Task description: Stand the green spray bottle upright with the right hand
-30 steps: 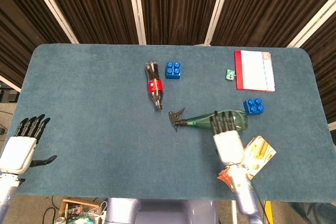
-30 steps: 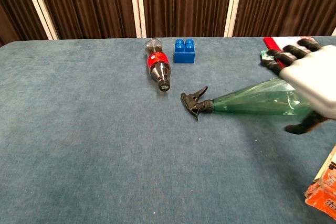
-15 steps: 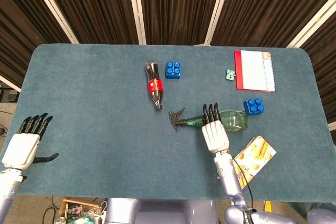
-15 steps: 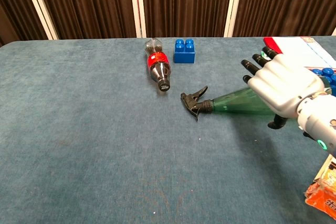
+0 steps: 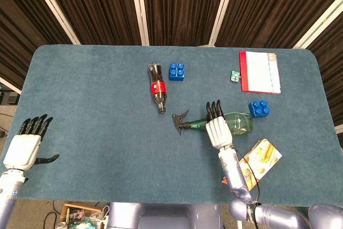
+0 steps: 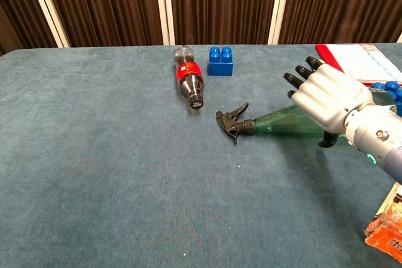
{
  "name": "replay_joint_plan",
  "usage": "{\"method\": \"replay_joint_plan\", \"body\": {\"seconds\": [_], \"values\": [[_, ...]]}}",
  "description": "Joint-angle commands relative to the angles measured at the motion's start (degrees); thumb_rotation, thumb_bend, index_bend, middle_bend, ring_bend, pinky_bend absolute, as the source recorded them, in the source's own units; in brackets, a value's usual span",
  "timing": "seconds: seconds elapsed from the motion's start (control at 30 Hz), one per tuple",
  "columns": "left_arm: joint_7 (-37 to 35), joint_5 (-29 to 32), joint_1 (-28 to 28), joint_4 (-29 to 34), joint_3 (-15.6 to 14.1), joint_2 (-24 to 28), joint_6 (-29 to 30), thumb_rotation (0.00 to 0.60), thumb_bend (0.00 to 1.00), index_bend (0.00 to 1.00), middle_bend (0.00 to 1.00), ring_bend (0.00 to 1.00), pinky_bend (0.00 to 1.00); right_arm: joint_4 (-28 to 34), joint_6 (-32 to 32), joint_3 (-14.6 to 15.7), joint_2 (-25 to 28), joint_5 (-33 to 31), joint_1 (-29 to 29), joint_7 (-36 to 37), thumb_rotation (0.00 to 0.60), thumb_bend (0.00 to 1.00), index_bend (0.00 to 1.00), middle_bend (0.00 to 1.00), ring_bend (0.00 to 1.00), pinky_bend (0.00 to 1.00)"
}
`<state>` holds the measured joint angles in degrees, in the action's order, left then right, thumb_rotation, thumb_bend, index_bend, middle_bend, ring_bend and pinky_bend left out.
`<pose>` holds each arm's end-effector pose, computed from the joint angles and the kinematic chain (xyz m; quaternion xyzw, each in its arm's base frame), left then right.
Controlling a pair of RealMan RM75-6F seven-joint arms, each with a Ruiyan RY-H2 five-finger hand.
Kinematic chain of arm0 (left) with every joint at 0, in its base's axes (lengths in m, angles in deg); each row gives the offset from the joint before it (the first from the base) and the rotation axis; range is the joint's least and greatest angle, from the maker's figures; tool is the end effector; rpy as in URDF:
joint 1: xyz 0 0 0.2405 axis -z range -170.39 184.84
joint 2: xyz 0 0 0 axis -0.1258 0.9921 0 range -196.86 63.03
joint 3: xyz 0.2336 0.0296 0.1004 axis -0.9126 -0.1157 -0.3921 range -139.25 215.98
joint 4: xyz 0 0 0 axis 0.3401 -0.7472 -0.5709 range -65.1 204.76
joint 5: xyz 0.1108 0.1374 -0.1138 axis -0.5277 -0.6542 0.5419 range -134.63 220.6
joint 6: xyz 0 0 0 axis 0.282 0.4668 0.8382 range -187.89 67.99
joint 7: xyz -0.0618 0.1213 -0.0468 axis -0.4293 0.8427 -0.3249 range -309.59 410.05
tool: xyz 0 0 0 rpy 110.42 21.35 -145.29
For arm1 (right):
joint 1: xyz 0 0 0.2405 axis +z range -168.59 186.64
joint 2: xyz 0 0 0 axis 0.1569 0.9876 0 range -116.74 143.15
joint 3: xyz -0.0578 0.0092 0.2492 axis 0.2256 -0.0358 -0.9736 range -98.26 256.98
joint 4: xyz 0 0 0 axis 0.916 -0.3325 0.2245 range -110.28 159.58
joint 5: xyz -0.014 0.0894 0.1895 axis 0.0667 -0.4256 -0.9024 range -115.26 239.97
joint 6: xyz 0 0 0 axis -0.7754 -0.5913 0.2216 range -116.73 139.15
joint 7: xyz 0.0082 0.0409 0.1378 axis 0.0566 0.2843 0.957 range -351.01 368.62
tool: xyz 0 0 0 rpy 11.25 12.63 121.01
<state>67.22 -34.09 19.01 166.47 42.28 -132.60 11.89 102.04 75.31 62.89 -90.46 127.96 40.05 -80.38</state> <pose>-0.2980 0.2159 0.1211 -0.6618 -0.3862 -0.2826 0.5771 -0.1681 -0.3173 -0.0513 0.7756 -0.0233 0.0793 0.6258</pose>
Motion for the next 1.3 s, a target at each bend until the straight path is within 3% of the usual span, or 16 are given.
{"method": "replay_joint_plan", "body": {"seconds": [0.03,0.17,0.33,0.4,0.53,0.67,1.03,1.3], "values": [[1.0,1.0,0.5,0.0,0.0,-0.5,-0.8,0.6,0.05,0.0,0.0,0.0,0.04,-1.7,-1.3,0.1,0.3,-1.0,1.3,2.2,0.6,0.16,0.25,0.0,0.0,0.0],[2.2,2.2,0.8,0.3,0.2,-0.8,-0.7,0.6,0.05,0.0,0.0,0.0,0.04,-4.3,-2.4,0.8,0.1,-2.1,2.7,4.5,0.6,0.2,0.33,0.0,0.0,0.0],[2.9,2.9,1.1,0.4,0.1,-1.1,-0.8,0.6,0.05,0.0,0.0,0.0,0.04,-7.7,-3.0,2.1,-0.3,-1.5,4.3,8.2,0.6,0.29,0.58,0.0,0.0,0.0],[3.1,3.2,1.2,0.3,0.1,-1.2,-0.9,0.6,0.05,0.0,0.0,0.0,0.04,-9.0,-2.7,2.6,-0.6,-0.7,4.7,9.6,0.6,0.36,0.71,0.01,0.0,0.0],[3.1,3.5,1.4,0.3,0.0,-1.2,-0.9,0.6,0.05,0.0,0.0,0.0,0.04,-11.6,-1.5,3.3,-1.1,1.1,5.3,12.4,0.6,0.54,0.82,0.04,0.0,0.0],[3.2,3.2,1.5,0.4,-0.2,-1.3,-0.7,0.6,0.06,0.0,0.0,0.0,0.04,-12.9,0.3,4.5,-1.0,3.6,5.5,16.2,0.6,0.64,0.84,0.06,0.0,0.0],[2.4,1.3,1.3,1.0,-1.2,-0.9,0.7,0.6,0.06,0.0,0.0,0.0,0.04,-9.9,7.1,6.4,1.8,10.4,5.0,23.0,0.6,0.66,0.87,0.08,0.0,0.0],[1.7,0.4,1.2,1.2,-1.6,-0.5,1.2,0.6,0.06,0.0,0.0,0.0,0.04,-4.2,6.2,5.0,6.1,9.1,3.8,34.2,0.6,0.66,0.89,0.08,0.0,0.0]]}}
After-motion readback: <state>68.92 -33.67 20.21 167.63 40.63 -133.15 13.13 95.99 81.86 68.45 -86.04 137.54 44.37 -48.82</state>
